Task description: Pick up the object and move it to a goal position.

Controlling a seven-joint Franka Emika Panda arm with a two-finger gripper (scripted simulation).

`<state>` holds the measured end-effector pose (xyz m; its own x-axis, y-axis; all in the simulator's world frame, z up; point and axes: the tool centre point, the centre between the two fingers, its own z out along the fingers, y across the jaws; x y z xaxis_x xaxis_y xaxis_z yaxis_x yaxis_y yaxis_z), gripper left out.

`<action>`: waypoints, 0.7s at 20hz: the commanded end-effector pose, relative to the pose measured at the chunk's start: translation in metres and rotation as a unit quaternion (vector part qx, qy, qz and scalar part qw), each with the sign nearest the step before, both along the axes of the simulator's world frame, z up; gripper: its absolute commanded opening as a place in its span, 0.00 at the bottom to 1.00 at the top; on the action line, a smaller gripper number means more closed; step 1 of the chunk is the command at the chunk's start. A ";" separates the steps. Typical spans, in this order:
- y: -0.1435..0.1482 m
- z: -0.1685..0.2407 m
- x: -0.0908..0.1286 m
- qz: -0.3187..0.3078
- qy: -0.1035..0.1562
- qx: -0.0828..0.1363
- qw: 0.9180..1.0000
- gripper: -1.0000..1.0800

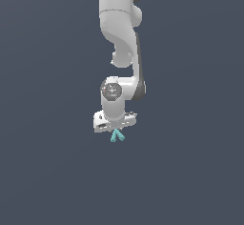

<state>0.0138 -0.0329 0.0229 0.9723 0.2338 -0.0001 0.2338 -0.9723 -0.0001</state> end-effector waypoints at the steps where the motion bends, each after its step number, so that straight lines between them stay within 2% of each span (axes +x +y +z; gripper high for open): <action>1: 0.000 0.000 0.000 0.000 0.000 0.000 1.000 0.00; 7: -0.010 0.004 -0.003 0.000 0.000 0.000 1.000 0.00; 14: -0.056 0.025 -0.017 0.000 0.000 0.000 1.000 0.00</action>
<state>0.0007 -0.0762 0.0423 0.9720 0.2350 -0.0006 0.2350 -0.9720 -0.0006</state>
